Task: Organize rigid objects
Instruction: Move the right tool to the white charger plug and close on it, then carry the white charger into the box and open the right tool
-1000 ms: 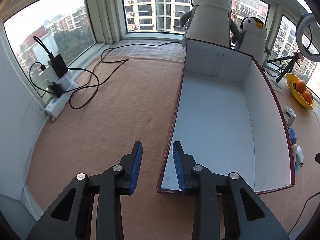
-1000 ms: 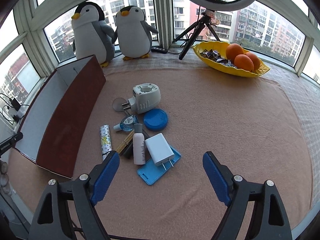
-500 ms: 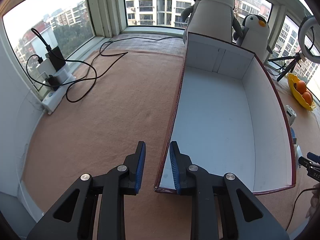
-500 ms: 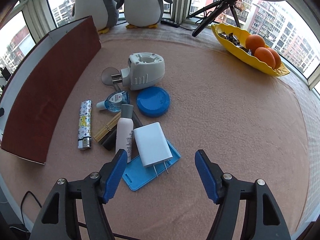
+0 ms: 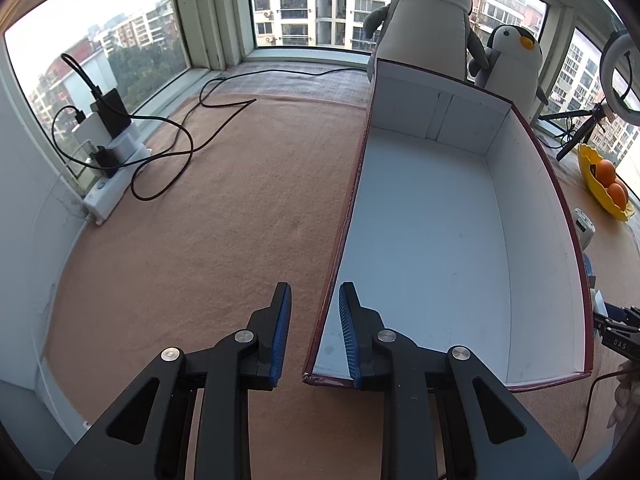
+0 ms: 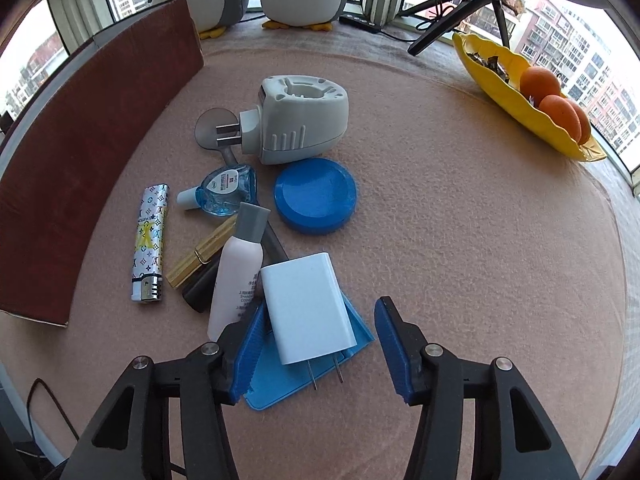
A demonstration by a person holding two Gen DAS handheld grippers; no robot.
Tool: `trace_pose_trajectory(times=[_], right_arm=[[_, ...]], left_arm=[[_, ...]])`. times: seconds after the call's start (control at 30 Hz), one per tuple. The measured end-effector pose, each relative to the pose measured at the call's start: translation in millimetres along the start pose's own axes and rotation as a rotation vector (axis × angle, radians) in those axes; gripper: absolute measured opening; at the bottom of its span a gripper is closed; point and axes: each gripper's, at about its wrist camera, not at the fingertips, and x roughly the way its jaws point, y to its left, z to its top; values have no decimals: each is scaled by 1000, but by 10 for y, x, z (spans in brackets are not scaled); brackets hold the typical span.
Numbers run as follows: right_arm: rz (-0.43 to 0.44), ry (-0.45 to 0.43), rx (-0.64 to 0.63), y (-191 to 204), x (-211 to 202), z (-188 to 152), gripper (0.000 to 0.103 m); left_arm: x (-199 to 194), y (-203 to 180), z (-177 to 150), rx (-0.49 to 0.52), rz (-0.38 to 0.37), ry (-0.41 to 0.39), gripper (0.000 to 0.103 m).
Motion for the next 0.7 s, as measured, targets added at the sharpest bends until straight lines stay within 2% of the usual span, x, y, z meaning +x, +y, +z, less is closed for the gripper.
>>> trace_pose_trajectory(times=[0.2,0.27,0.7], right_arm=[[7,-13,11,-22,-18,-15,40],[3,-17,21,-47,-38,-22,32],[21,-31,67,-161,-94,-57,32]], left_arm=[[6,3,1,-4,1,1,23],[7,4,-1,-4,-1,3,23],[28,-15,1,2,-2,3,23]])
